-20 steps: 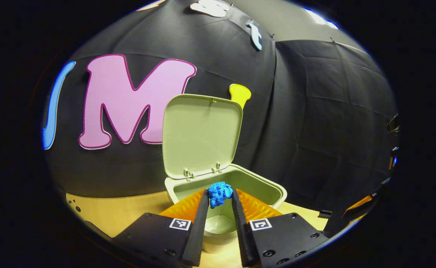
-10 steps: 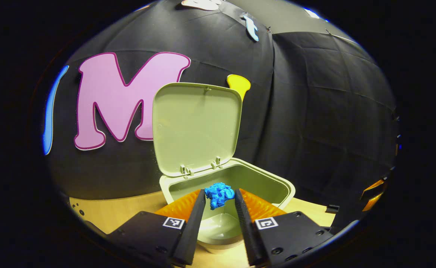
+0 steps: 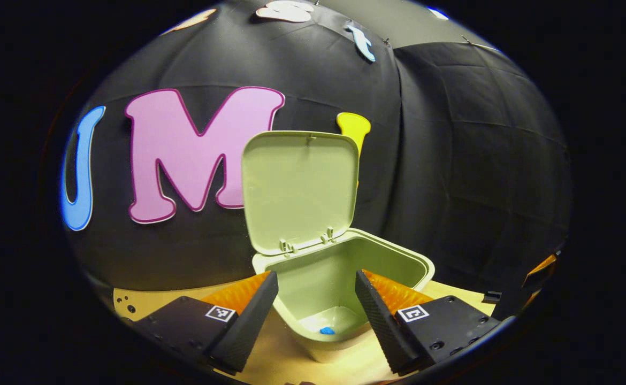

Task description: Press the lid of the desktop garbage bin to open it, pick up the crumpled paper on the desktop and throw it into the bin, then pick up the pop can on the desktop and drop it into the bin, and finally close the garbage bin lid.

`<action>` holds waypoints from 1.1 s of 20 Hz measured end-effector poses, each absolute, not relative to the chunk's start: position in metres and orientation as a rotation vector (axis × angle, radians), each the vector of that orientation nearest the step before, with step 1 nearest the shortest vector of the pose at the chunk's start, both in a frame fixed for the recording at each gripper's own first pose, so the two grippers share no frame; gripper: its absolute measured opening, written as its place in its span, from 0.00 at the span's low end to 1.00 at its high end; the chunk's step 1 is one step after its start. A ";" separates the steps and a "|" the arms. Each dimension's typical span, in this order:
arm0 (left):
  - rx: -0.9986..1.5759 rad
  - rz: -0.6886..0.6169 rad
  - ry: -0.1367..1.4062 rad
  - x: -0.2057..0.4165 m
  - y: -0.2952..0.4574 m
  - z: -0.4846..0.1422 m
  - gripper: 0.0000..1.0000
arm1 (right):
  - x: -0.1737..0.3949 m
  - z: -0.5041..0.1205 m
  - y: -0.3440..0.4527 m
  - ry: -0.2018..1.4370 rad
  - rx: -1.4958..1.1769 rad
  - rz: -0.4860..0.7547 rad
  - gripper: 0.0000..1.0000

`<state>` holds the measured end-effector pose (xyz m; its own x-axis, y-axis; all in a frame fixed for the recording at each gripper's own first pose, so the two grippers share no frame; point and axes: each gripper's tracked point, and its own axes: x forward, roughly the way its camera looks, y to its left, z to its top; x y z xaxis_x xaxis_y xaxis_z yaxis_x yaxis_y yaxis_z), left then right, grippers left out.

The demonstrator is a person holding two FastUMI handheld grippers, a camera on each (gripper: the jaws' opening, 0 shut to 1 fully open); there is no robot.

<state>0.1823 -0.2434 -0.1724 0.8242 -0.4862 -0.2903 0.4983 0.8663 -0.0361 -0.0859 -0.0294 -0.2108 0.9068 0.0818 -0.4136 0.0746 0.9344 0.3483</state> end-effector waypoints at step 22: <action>-0.082 -0.138 0.312 0.047 -0.055 -0.158 0.96 | -0.094 -0.283 0.092 0.649 0.105 0.446 0.99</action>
